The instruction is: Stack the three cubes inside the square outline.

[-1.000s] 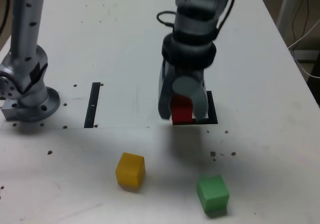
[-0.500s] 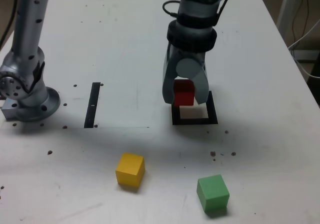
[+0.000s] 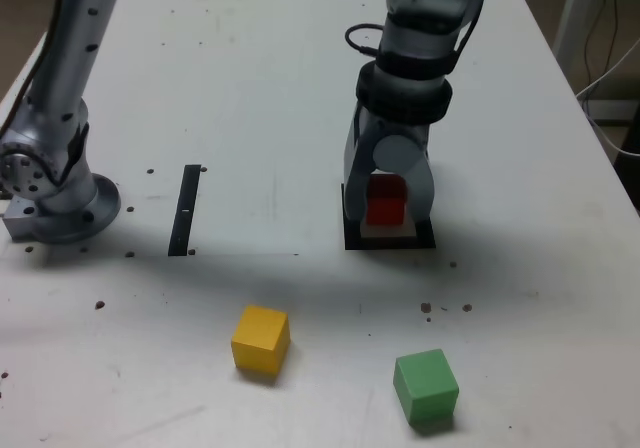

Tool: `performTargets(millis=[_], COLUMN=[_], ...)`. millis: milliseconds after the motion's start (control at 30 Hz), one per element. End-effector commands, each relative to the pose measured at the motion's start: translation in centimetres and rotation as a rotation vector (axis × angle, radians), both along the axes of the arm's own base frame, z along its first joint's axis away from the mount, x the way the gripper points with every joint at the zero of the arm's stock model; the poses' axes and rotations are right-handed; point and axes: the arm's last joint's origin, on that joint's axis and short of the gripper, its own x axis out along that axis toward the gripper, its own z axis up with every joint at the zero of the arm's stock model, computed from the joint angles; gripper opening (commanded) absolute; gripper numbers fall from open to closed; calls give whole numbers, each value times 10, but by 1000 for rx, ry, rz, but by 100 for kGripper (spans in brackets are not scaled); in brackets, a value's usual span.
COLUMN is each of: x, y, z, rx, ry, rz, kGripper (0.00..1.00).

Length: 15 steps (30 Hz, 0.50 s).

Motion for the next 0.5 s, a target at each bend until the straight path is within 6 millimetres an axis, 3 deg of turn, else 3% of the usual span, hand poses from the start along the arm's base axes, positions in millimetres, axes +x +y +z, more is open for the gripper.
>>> performTargets(millis=[0,100,233,300,467], x=[2,3,2,1,-1], y=[2,4,7,8,9], z=[-3,-5,-9,-11,-11], rx=[-1,-1,-4,-5,-5], ry=[-1,-2,5,10,13], rz=[2,3,6,7,10], kGripper=[32,42,81,96,99])
